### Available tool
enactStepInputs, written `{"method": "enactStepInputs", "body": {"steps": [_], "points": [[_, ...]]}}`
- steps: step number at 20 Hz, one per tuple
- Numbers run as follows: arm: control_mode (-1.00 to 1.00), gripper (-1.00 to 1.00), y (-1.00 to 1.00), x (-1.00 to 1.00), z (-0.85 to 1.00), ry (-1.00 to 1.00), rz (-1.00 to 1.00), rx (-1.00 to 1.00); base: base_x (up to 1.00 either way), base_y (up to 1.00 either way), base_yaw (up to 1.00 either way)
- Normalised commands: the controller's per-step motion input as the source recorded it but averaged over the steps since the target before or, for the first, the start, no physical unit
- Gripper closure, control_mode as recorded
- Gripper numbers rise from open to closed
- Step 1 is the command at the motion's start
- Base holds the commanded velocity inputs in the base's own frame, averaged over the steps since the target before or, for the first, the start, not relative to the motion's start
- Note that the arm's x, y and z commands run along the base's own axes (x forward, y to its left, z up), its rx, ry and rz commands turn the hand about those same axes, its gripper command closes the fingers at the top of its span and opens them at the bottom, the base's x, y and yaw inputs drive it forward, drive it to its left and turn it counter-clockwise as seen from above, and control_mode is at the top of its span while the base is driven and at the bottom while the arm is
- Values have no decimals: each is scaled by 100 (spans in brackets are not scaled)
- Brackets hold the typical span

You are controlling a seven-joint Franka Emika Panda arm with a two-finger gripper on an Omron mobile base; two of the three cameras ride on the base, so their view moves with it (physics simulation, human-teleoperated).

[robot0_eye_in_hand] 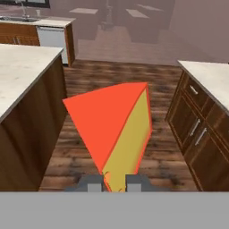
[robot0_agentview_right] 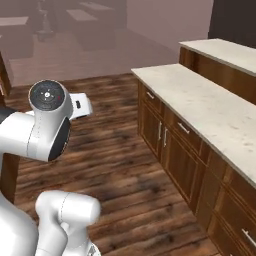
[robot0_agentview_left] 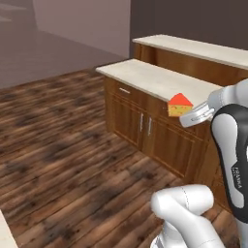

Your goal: Take the cheese, chicken drumstick, and carrot from the fridge and place them on the plate on the dining counter to create an appetizer plate.

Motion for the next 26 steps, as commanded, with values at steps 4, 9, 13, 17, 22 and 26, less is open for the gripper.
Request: {"method": "enactStepInputs", "body": {"steps": [4, 9, 13, 17, 22, 26], "points": [[100, 100, 0, 0, 0, 0, 0, 0, 100, 0, 33], [100, 100, 0, 0, 0, 0, 0, 0, 100, 0, 30], [100, 100, 0, 0, 0, 0, 0, 0, 100, 0, 29], [100, 100, 0, 0, 0, 0, 0, 0, 100, 0, 27], [100, 100, 0, 0, 0, 0, 0, 0, 94, -11, 14], [100, 100, 0, 0, 0, 0, 0, 0, 87, -15, 6]]}}
